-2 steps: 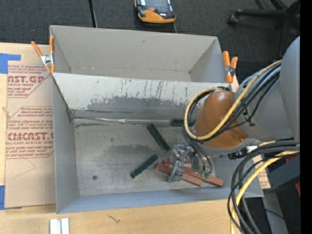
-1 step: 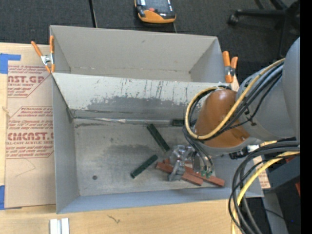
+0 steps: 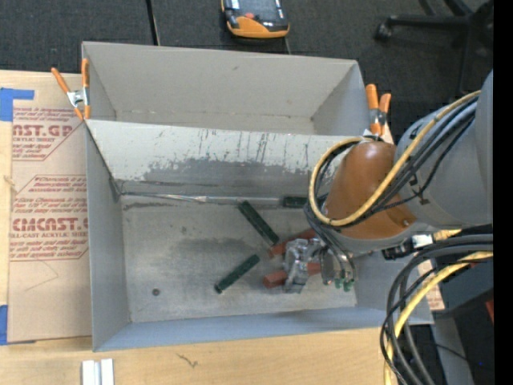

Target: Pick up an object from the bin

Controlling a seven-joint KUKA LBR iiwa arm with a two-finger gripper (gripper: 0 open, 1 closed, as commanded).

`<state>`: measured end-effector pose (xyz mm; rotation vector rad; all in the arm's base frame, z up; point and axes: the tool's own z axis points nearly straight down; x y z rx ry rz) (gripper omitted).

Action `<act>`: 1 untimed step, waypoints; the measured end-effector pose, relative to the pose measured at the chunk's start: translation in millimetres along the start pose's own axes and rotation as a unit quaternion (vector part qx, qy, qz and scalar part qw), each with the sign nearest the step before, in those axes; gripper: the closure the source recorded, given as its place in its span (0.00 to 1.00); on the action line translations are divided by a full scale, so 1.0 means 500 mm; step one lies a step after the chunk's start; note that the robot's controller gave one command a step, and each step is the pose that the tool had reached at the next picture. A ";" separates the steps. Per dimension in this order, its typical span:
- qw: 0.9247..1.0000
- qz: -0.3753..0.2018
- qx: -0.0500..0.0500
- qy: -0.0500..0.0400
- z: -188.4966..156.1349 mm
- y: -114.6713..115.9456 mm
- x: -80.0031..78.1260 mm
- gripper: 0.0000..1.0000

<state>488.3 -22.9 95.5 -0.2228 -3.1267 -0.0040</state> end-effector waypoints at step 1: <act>1.000 0.000 0.000 -0.002 -0.037 0.000 -0.002 1.00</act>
Offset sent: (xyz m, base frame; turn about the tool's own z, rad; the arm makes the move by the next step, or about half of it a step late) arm 0.0000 0.0000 0.0386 0.0000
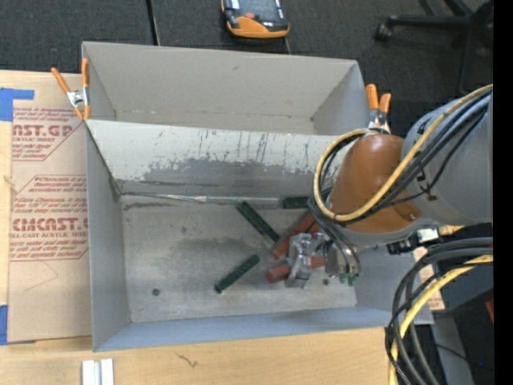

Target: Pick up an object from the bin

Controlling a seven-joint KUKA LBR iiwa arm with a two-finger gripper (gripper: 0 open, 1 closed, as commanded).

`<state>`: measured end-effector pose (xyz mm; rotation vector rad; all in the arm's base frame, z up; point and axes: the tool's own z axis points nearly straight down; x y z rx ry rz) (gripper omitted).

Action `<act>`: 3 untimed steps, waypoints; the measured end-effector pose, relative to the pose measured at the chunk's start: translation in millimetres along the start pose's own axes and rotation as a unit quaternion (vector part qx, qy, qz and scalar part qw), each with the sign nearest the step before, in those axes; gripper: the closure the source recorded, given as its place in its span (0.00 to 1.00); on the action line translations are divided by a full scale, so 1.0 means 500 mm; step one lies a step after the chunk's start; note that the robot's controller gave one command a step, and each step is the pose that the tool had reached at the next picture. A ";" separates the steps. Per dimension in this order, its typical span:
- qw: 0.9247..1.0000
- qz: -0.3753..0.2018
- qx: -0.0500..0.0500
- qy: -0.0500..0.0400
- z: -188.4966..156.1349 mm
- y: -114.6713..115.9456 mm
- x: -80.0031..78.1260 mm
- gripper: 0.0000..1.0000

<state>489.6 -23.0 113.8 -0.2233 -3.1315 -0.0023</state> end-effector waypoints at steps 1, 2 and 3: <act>1.000 0.000 0.000 -0.003 -0.016 0.001 -0.002 1.00; 1.000 0.000 0.000 -0.002 -0.024 0.001 -0.001 1.00; 1.000 0.000 0.000 0.002 -0.037 0.001 0.002 1.00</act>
Offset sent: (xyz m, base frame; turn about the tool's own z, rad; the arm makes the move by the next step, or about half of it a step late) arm -0.0001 0.0001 0.0229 0.0000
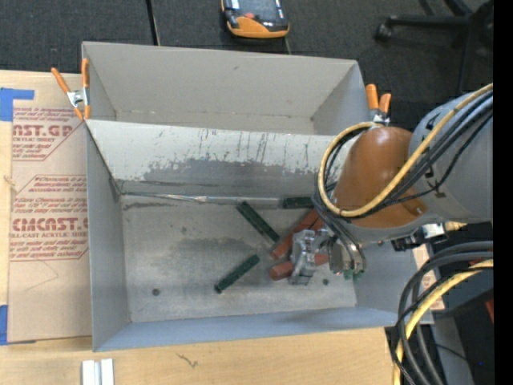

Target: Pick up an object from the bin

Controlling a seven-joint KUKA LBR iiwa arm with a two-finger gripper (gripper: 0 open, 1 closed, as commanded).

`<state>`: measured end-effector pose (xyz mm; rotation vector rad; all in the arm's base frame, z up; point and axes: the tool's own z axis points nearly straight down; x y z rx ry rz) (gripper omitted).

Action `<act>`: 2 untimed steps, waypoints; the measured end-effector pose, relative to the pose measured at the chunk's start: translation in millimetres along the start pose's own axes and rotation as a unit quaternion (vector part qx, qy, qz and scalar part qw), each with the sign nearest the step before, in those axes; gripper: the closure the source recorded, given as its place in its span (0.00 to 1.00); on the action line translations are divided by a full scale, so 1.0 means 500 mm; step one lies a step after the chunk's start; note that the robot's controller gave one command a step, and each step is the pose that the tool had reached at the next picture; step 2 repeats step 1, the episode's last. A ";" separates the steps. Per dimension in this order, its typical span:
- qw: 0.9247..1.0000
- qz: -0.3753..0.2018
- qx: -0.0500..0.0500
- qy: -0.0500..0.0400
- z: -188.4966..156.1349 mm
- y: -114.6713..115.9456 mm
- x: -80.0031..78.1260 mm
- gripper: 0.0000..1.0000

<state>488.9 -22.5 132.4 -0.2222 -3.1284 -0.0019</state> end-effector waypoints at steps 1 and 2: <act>1.000 0.000 0.000 0.001 -0.039 0.000 0.002 1.00; 1.000 0.000 0.000 0.001 -0.039 0.000 0.002 1.00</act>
Offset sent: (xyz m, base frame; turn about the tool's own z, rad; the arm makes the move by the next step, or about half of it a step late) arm 0.0001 0.0000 0.0024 0.0000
